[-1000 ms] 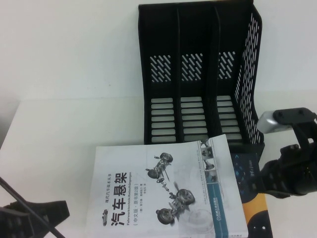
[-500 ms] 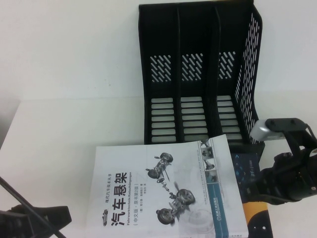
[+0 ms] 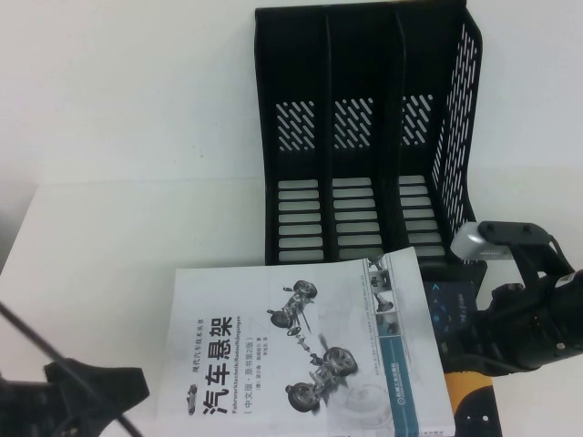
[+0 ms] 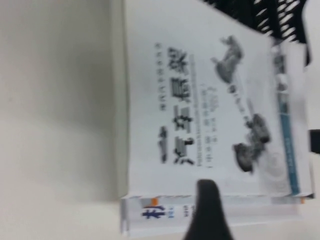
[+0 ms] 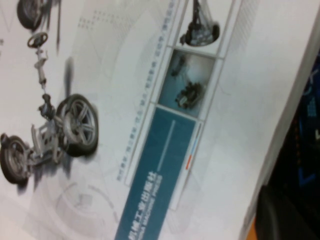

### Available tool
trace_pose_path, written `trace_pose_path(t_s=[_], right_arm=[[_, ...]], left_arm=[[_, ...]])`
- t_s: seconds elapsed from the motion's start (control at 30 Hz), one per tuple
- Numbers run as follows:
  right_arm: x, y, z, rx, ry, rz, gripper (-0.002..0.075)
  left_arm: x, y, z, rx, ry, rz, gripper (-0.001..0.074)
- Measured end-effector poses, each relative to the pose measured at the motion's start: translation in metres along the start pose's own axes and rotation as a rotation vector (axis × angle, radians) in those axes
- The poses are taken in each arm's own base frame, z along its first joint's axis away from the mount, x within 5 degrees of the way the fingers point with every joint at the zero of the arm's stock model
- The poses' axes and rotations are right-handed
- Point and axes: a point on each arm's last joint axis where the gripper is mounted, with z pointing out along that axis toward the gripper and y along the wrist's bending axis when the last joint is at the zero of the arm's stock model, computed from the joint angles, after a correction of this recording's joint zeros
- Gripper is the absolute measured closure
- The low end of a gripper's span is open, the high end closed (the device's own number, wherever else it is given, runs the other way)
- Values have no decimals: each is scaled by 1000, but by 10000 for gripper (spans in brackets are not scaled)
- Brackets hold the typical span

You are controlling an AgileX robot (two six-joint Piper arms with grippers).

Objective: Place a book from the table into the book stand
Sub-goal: Push book with right arm

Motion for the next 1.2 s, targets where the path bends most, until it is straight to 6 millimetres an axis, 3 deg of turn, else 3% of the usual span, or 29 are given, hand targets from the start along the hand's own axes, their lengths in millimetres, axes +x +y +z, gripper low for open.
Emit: trace_pose_path(t_s=[0.33, 0.7, 0.8, 0.93, 1.07, 1.2], right_arm=[[-2, 11, 4, -5, -50, -13, 727], [-3, 10, 13, -13, -41, 25, 727], [-3, 10, 14, -13, -39, 27, 727], [-3, 10, 14, -12, -40, 28, 727], [-3, 10, 15, -18, -40, 39, 727], [-3, 11, 16, -24, -45, 35, 727]], left_arm=[[-21, 14, 40, -111, 131, -14, 248], [-72, -16, 42, -95, 106, 93, 246], [-87, -7, 36, -129, 71, 56, 246], [-108, 20, 23, -145, 14, -39, 246], [-123, 37, 20, -23, 0, -125, 247], [-131, 48, 30, 116, 57, -139, 247]])
